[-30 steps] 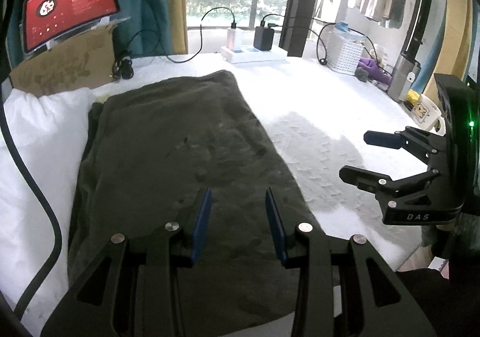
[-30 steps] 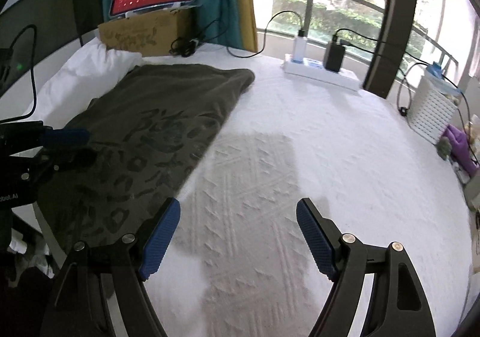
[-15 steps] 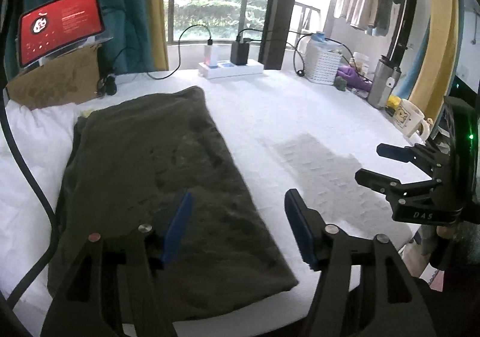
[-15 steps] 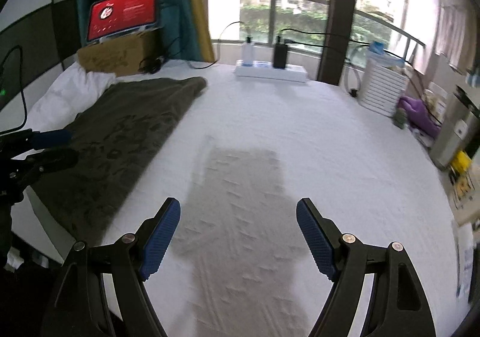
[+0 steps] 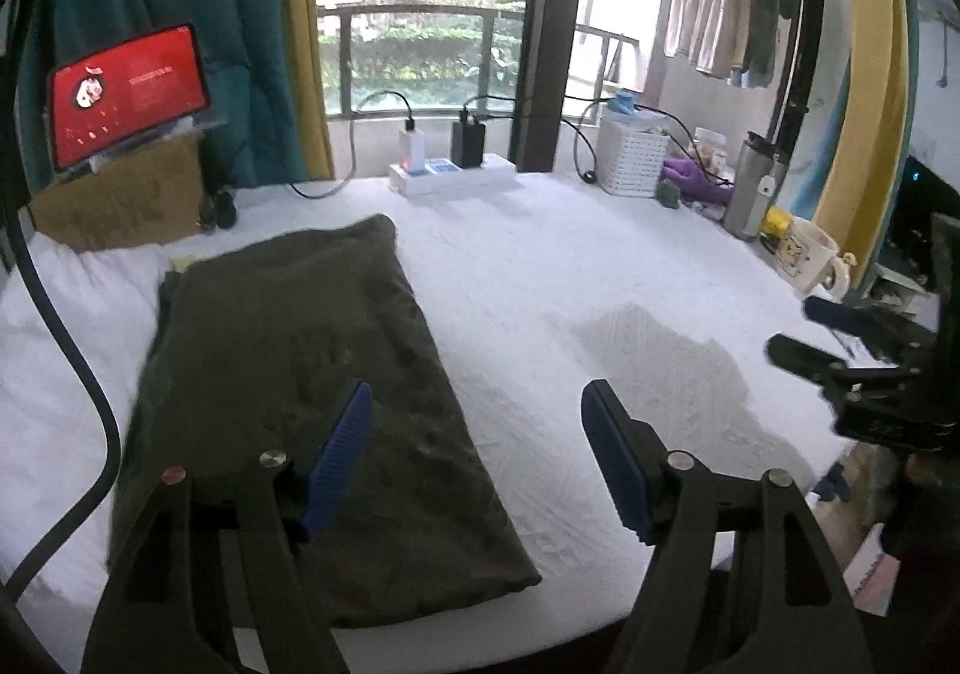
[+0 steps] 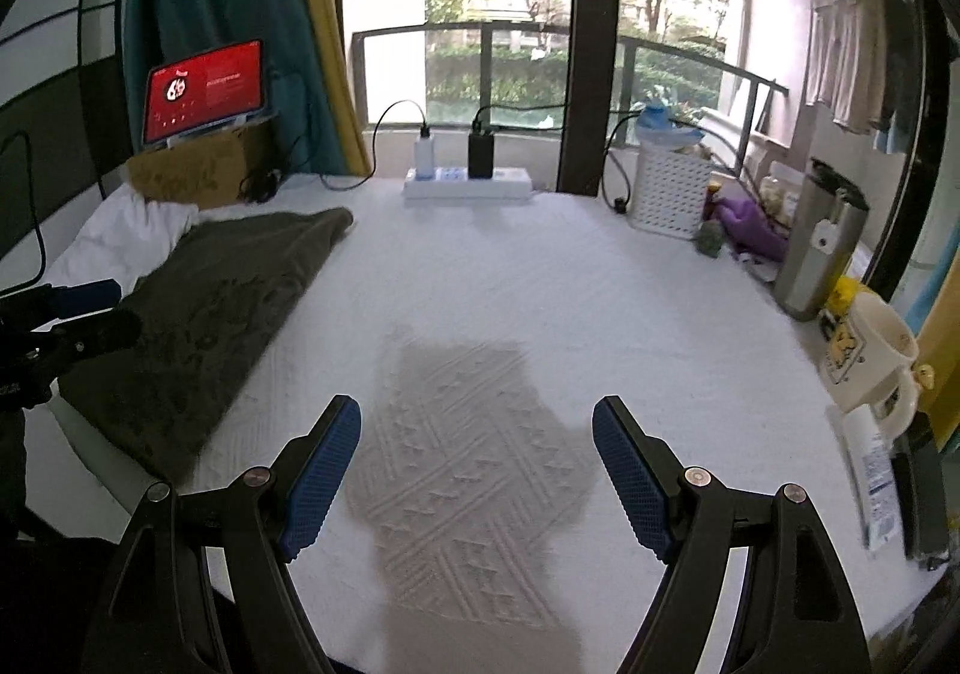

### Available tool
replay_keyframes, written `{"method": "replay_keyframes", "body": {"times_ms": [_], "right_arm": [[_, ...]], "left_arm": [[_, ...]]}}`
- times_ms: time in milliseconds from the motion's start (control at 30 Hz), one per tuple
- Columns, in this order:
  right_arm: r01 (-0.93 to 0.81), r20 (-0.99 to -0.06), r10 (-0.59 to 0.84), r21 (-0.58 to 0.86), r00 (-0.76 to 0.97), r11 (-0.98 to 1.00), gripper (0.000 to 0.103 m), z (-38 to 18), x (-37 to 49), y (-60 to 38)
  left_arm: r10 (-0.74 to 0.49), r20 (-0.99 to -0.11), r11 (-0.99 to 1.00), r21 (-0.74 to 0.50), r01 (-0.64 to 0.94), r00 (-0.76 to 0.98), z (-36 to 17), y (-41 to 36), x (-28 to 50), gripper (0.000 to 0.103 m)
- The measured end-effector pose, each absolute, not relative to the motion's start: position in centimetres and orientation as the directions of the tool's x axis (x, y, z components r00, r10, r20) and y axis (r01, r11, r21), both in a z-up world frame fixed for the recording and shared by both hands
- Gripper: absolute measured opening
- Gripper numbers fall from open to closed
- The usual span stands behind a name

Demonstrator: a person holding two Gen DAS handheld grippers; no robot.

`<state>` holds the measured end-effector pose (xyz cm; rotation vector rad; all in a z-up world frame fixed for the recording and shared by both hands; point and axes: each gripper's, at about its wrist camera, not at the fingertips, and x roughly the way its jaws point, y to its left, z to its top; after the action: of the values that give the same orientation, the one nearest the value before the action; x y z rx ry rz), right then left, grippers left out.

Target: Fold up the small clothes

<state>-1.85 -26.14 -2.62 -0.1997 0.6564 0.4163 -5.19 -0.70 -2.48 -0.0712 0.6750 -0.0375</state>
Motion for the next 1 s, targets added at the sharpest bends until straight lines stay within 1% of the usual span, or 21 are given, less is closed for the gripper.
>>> {"method": "replay_keyframes", "body": {"times_ms": [67, 200, 233, 267, 300, 433, 567, 833, 1000], "right_arm": [[-0.429, -0.612, 0.309, -0.054, 0.728, 0.902, 0.081, -1.9, -2.1, -26.4], [-0.424, -0.588, 0.312, -0.059, 0.746, 0.904, 0.081, -0.7, -2.8, -26.8], [-0.42, -0.58, 0.311, -0.06, 0.753, 0.905, 0.081, -0.3, -3.0, -26.9], [-0.416, -0.575, 0.311, -0.056, 0.757, 0.907, 0.081, 0.0, -3.1, -26.9], [-0.412, -0.568, 0.314, -0.047, 0.76, 0.91, 0.081, 0.3, -3.2, -27.1], [-0.389, -0.546, 0.313, -0.026, 0.777, 0.921, 0.081, 1.7, -3.6, -27.5], [-0.386, -0.523, 0.314, -0.031, 0.792, 0.922, 0.081, 2.9, -4.0, -27.7], [-0.376, -0.472, 0.306, -0.058, 0.826, 0.925, 0.081, 5.2, -4.8, -27.9], [-0.385, -0.443, 0.316, -0.072, 0.839, 0.92, 0.081, 6.6, -5.5, -27.7]], "left_arm": [[-0.03, -0.624, 0.999, -0.054, -0.005, 0.781, -2.3, -0.9, -5.2, 0.072], [-0.022, -0.607, 0.999, -0.049, -0.01, 0.794, -1.8, -0.9, -5.4, 0.074], [-0.024, -0.596, 0.999, -0.047, -0.005, 0.803, -1.6, -0.9, -5.6, 0.077], [-0.024, -0.588, 0.999, -0.045, -0.003, 0.808, -1.5, -1.0, -5.7, 0.084], [-0.023, -0.579, 0.999, -0.044, -0.002, 0.815, -1.4, -1.0, -5.9, 0.087], [-0.028, -0.549, 0.999, -0.043, 0.005, 0.835, -0.6, -1.1, -6.3, 0.089], [-0.02, -0.517, 0.999, -0.04, -0.001, 0.856, 0.4, -1.1, -6.8, 0.092], [-0.021, -0.45, 0.996, -0.085, -0.02, 0.893, 2.7, -0.3, -8.3, 0.093], [-0.042, -0.442, 0.995, -0.095, -0.001, 0.896, 4.0, -0.3, -8.6, 0.093]]}}
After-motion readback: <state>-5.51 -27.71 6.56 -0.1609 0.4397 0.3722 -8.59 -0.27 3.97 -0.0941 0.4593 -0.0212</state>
